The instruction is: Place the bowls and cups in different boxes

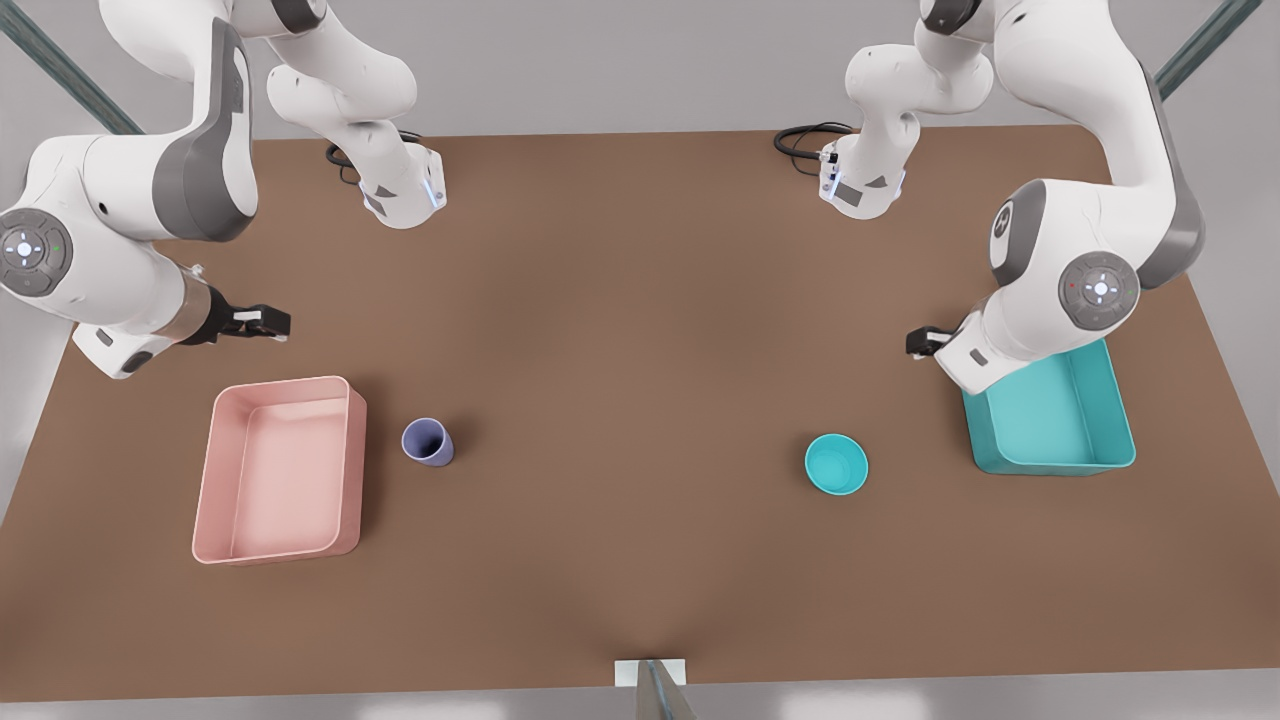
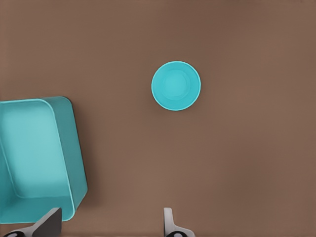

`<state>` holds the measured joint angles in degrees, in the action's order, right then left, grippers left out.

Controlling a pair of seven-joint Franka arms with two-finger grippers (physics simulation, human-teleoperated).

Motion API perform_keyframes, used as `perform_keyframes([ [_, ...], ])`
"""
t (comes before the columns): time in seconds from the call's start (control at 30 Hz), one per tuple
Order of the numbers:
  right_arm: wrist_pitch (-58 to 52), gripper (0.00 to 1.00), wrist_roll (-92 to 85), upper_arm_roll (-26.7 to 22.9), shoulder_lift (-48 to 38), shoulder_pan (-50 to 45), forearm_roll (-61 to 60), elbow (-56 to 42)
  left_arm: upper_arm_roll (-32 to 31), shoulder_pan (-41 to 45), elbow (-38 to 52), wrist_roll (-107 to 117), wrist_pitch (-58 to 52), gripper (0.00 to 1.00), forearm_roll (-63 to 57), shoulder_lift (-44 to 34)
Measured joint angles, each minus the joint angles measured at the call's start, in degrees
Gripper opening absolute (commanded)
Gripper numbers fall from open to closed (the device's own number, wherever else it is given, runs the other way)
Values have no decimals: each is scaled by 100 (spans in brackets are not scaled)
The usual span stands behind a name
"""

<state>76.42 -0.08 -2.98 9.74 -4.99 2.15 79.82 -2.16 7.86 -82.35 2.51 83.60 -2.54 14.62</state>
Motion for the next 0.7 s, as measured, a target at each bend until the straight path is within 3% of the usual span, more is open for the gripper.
perform_keyframes([
  [0.07, 15, 100, 5, 6, 49, -2, 4, -14, 0, 0, 3, 25, 29, 100, 8, 92],
  [0.23, 632, 100, 3, 44, 999, -563, -5, 53, -102, -11, 235, 72, 867, 100, 648, 1876],
  [0.37, 1447, 100, 59, 49, 1614, -587, -30, 273, -121, -238, 269, -20, 1703, 100, 1266, 2660],
  [0.6, 3240, 100, 179, 44, 1355, -561, -108, 1865, -3, -417, 134, -345, 2503, 100, 1559, 3250],
  [0.67, 3716, 100, 218, 44, 1285, -564, -142, 2192, -3, -423, 109, -431, 2671, 95, 1642, 3349],
  [0.7, 3931, 100, 236, 44, 1283, -564, -154, 2298, -3, -424, 101, -470, 2746, 63, 1671, 3386],
])
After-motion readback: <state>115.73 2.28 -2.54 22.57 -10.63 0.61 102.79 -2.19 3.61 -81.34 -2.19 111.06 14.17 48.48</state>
